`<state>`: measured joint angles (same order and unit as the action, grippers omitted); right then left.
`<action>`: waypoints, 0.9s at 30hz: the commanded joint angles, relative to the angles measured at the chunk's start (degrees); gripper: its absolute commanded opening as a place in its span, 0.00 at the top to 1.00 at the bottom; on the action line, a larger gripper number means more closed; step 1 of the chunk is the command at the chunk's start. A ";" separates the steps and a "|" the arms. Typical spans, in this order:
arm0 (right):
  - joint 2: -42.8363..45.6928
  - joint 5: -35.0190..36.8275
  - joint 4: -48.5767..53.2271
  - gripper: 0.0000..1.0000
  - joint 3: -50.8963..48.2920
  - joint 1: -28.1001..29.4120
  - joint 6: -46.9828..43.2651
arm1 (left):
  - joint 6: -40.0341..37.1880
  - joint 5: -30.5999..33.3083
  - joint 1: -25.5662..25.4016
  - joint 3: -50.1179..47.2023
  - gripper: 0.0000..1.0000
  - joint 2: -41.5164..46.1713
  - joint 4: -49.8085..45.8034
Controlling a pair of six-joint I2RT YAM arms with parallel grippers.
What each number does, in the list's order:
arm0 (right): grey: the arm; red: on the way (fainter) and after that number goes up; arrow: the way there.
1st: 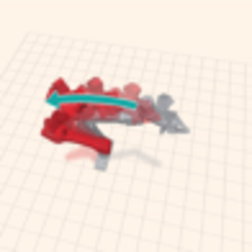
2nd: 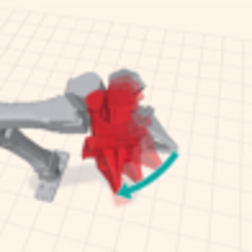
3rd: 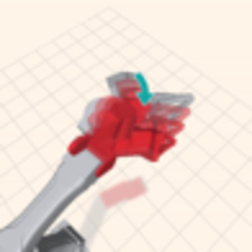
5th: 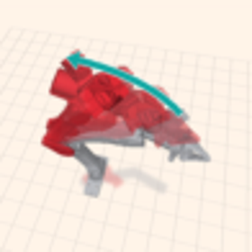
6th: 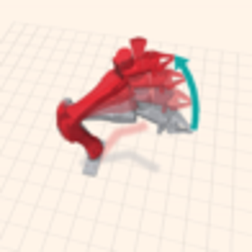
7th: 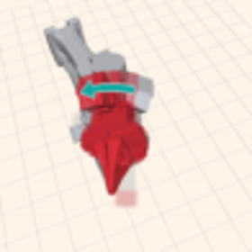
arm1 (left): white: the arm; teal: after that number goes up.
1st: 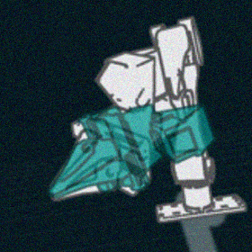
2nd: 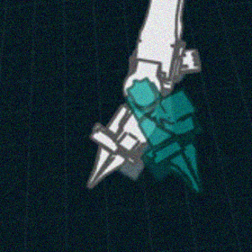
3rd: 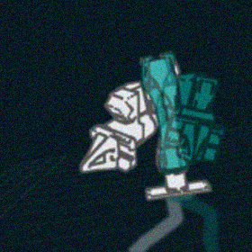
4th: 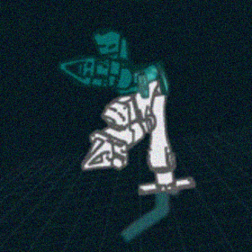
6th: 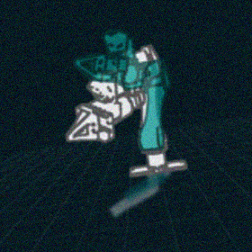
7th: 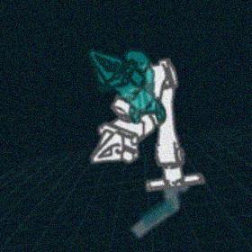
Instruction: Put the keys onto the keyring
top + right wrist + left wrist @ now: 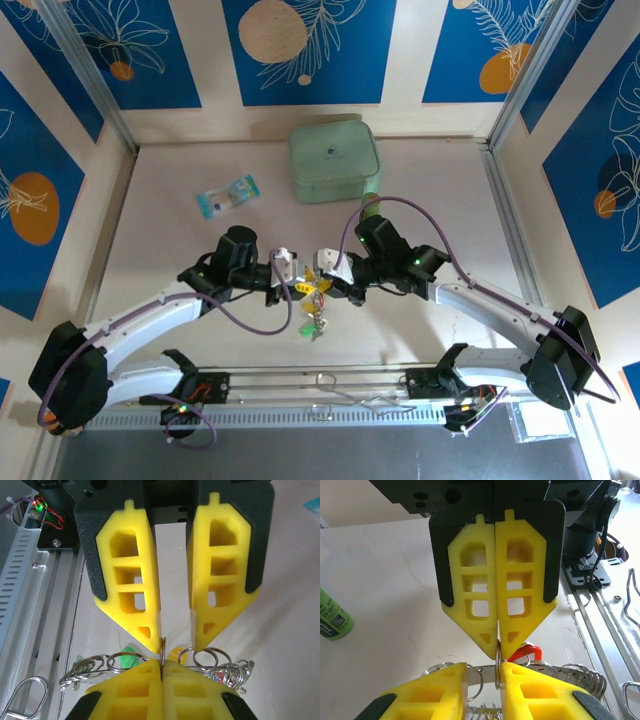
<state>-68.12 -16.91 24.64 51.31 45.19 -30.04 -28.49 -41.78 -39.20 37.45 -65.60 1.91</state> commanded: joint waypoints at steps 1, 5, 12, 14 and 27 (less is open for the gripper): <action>-0.38 -1.38 -2.02 1.00 2.09 0.90 0.01 | -1.21 -1.68 -0.68 1.86 0.77 -0.45 -1.65; -0.61 -2.14 -4.10 1.00 1.70 1.55 1.37 | -1.29 -1.86 -0.88 1.75 0.81 -0.49 -1.27; -0.90 -0.62 -4.29 0.96 1.23 2.42 2.39 | -1.57 -2.00 -0.88 1.60 1.00 0.10 -0.73; 0.84 0.03 -5.67 0.80 -0.38 1.83 3.67 | -1.03 -2.16 -0.88 0.94 1.00 0.55 0.33; 7.70 -1.50 -13.01 0.60 -12.31 -1.65 16.21 | 7.34 -2.69 -0.88 -4.31 1.00 0.22 13.09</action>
<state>-60.31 -16.67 14.44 40.16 43.07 -17.69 -23.29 -41.95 -39.48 33.23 -65.41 9.85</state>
